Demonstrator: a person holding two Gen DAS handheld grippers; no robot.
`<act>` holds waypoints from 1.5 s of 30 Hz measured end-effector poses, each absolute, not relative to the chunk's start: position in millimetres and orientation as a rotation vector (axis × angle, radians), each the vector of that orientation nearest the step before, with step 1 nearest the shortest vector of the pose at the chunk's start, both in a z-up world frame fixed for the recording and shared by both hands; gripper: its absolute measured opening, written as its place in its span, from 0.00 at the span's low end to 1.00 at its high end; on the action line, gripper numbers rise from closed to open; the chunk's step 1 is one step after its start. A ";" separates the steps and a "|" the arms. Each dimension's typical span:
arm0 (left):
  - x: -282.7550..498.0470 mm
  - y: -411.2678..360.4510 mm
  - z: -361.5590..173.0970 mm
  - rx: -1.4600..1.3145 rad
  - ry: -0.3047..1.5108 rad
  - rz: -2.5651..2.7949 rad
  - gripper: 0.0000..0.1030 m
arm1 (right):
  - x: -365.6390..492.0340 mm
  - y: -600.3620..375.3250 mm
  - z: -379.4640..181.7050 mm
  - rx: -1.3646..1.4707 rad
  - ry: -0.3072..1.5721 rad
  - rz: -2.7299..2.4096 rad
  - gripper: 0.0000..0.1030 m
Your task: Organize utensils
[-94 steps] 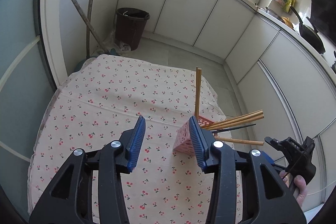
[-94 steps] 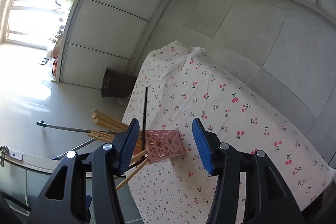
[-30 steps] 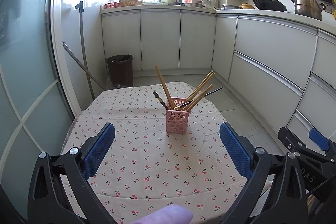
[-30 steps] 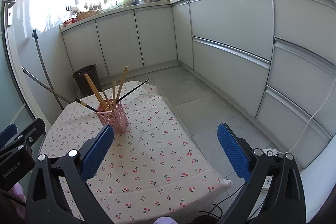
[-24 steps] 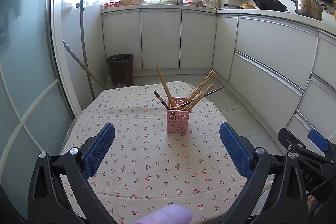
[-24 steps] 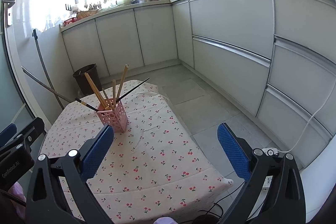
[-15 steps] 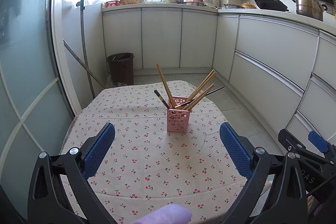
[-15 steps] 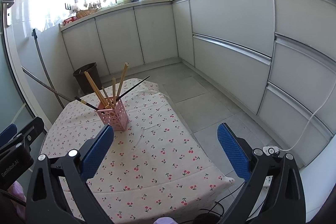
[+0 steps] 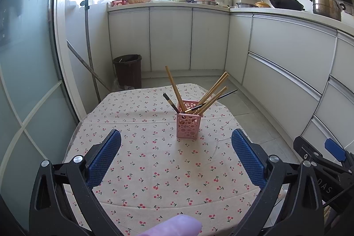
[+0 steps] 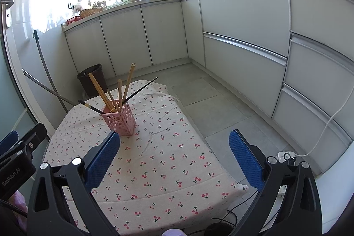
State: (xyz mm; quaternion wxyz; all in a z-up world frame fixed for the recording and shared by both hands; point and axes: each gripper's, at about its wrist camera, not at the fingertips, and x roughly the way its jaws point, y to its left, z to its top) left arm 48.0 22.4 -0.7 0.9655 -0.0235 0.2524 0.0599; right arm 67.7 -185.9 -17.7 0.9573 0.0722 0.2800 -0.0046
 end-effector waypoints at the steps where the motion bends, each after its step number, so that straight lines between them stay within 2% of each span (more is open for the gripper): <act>1: 48.6 22.4 -1.1 -0.048 0.512 0.121 0.93 | 67.5 -186.0 -17.6 0.146 0.566 -0.011 0.93; 34: 52.5 25.0 -8.0 -0.044 0.525 0.128 0.93 | 71.0 -186.2 -21.8 0.147 0.590 -0.013 0.93; 41: 49.7 17.0 -11.2 0.008 0.512 0.108 0.81 | 70.0 -185.5 -22.2 0.147 0.587 -0.013 0.93; 45: 48.9 15.0 -10.4 0.007 0.505 0.103 0.81 | 70.2 -185.7 -21.1 0.144 0.584 -0.016 0.93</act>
